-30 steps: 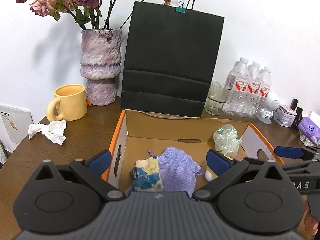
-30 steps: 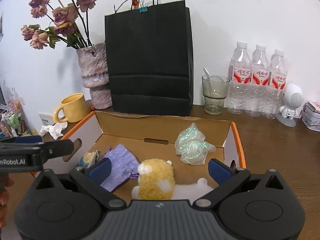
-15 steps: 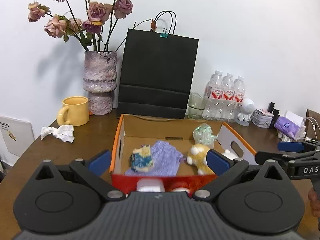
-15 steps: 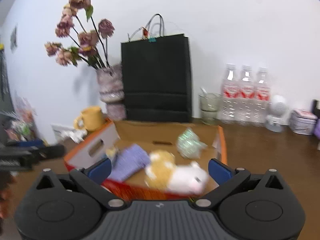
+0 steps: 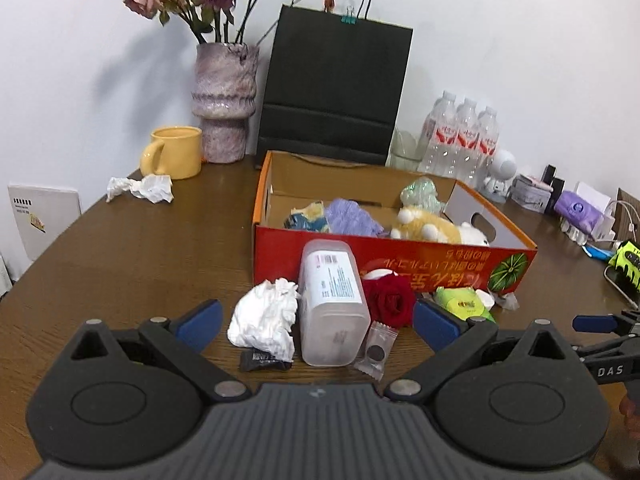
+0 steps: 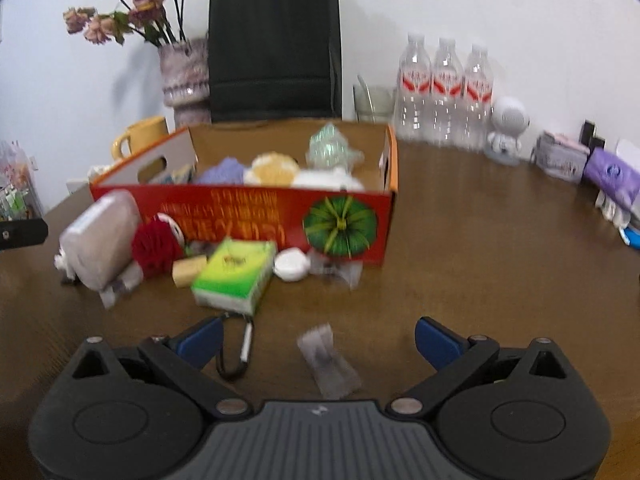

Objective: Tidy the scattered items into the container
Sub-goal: 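Grasp the white plastic container with left tool while right tool reaches a small packet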

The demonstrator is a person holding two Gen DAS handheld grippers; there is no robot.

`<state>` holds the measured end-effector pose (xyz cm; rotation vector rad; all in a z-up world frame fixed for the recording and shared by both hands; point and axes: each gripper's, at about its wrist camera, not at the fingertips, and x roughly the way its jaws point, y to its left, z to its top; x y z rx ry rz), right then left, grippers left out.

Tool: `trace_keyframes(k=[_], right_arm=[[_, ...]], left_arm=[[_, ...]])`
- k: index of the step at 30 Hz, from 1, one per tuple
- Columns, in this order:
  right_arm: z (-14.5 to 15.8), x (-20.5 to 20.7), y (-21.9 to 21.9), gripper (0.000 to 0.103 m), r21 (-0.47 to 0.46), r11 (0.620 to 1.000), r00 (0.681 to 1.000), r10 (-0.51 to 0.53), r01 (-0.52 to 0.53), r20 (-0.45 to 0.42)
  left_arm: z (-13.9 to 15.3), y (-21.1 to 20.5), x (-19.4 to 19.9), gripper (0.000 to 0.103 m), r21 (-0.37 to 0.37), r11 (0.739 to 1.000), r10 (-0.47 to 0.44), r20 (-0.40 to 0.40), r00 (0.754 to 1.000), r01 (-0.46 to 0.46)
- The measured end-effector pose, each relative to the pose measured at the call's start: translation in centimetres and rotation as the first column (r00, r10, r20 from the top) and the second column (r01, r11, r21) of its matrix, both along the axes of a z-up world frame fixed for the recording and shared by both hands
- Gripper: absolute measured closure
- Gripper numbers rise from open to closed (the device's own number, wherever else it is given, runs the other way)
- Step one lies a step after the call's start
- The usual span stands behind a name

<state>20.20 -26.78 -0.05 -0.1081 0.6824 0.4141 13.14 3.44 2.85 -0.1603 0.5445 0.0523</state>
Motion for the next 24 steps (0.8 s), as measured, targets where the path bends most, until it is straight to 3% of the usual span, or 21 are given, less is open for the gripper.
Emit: trace_keyframes(k=[2,6,8,15,18,20,21,24], right_arm=[[-0.5,0.3,0.1,0.007,-0.009,1.0,1.0,-0.016,0.016,-0.013],[-1.0,0.8,0.0,0.009,-0.011,1.0,0.999,-0.029,0.029,-0.023],[-1.1,0.8,-0.2,0.017,-0.008,1.0,0.999,-0.029,0.028,-0.027],[-1.8,1.0,-0.2,0.03,-0.029,0.999,0.999,-0.03,0.029,-0.033],[-1.8,0.9,-0.4,0.048,-0.022,0.999,1.0,-0.026,0.025,-0.018],[-1.7,0.8,-0.4,0.074,-0.015,1.0,1.0,-0.021,0.021,-0.009],[-1.7,0.7,-0.4,0.081,-0.012,1.0,1.0,-0.017,0.017,-0.006],[-1.6,0.5,-0.5,0.086,0.001,1.0,1.0,-0.006,0.006,-0.007]], left_arm=[[-0.2,-0.4,0.4,0.0,0.006,1.0,-0.004,0.002,1.0,0.004],[-0.7,-1.4,1.4,0.0,0.025,0.999,-0.028,0.013,1.0,0.028],[-1.0,-2.0,1.9,0.0,0.045,0.998,-0.041,0.021,0.999,0.04],[-2.3,-3.1,3.9,0.036,0.083,0.995,-0.055,-0.005,0.998,0.055],[-3.3,-2.6,4.9,0.044,0.063,0.997,-0.04,-0.052,0.998,0.043],[-4.0,-2.1,5.3,0.055,0.042,0.999,-0.023,-0.079,0.997,0.027],[-4.3,-1.9,5.4,0.059,0.037,0.999,-0.016,-0.084,0.996,0.019],[-4.4,-1.5,5.2,0.062,0.026,1.0,-0.004,-0.078,0.997,0.006]])
